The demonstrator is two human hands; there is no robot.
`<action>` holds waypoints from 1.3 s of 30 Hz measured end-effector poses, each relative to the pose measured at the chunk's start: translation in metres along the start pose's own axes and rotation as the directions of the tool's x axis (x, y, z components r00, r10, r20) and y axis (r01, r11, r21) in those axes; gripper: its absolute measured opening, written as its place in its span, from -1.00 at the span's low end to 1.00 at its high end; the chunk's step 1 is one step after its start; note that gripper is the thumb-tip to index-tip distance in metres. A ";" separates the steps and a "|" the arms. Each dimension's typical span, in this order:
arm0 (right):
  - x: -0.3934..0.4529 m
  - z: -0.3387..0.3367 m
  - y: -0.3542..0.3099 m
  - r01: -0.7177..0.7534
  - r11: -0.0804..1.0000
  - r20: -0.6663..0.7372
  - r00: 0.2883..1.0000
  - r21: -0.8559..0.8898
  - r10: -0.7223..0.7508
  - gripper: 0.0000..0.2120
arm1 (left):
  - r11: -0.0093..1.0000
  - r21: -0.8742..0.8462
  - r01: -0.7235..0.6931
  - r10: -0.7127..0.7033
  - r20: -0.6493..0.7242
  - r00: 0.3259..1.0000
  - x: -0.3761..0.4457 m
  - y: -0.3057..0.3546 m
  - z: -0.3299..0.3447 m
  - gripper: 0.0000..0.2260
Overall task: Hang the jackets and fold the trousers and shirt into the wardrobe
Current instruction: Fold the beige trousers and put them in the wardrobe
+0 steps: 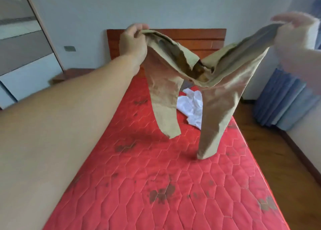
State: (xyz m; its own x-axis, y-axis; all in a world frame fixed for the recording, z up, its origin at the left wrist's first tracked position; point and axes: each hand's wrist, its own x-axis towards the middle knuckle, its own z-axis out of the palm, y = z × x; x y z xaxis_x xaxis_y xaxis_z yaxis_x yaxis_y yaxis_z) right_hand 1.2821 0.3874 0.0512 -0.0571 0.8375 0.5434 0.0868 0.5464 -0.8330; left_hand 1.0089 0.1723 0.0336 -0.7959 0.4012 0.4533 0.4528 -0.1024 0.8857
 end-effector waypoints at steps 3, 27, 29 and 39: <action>-0.041 -0.009 0.013 -0.069 0.997 0.029 0.997 -0.044 0.070 -0.67 | 1.000 0.017 0.001 -0.002 0.044 0.999 -0.042 -0.024 -0.009 -0.68; -0.428 -0.154 0.172 -0.276 0.651 0.460 0.519 -0.707 0.721 -0.65 | 0.571 0.692 0.441 -0.662 0.071 0.746 -0.389 -0.197 -0.094 -0.70; -0.420 -0.147 0.155 -0.268 0.720 0.506 0.559 -0.640 0.657 -0.65 | 0.647 0.647 0.404 -0.611 0.124 0.782 -0.382 -0.180 -0.087 -0.72; -0.364 -0.082 0.063 -0.392 0.888 0.664 0.601 -0.239 0.444 -0.62 | 0.908 0.131 0.398 -0.397 0.569 0.720 -0.341 -0.086 -0.019 -0.76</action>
State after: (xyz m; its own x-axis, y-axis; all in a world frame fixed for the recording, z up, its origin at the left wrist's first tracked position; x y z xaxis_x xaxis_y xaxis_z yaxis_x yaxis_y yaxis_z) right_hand 1.3896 0.1176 -0.1907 -0.6564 0.7460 -0.1122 0.3375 0.1575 -0.9280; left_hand 1.2333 0.0275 -0.1955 -0.5240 0.8477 -0.0824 0.1472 0.1854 0.9716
